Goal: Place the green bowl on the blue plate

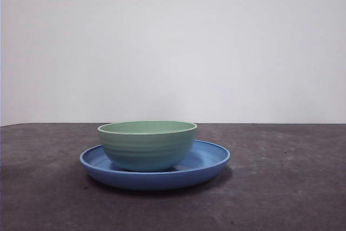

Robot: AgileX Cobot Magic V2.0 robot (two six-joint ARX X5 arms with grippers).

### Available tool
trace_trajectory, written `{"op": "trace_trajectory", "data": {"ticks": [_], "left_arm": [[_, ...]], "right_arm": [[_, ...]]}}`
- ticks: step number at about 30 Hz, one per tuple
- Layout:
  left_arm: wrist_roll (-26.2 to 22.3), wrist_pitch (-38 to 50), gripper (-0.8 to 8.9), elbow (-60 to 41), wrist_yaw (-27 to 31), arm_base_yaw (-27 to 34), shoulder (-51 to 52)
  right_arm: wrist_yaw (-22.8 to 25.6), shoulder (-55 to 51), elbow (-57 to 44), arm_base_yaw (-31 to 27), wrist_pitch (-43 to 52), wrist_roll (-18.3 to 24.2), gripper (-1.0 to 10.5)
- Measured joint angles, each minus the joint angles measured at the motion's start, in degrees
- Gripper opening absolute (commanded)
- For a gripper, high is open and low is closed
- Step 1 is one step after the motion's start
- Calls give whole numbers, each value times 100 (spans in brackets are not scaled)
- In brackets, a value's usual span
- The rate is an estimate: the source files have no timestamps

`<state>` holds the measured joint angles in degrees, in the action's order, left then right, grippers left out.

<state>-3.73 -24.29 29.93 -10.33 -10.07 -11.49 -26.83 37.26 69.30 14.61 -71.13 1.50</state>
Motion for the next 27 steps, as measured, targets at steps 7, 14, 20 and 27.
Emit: {"op": "trace_trajectory", "data": {"ticks": [7,14,20,27], "left_arm": [[459,1473,6,-1908,933,861,898],[654,1558,6,-2710,1056,979,1119],[678,1593,6,-2806,1056,979,1121],[682,1574,6,-2806,1056,979,1119]], "right_arm": [[0,0,-2,0,0,0,17],[0,0,0,0,7,0,17],[0,2,0,0,20,0,17],[0,0,0,0,20,2,17]]}}
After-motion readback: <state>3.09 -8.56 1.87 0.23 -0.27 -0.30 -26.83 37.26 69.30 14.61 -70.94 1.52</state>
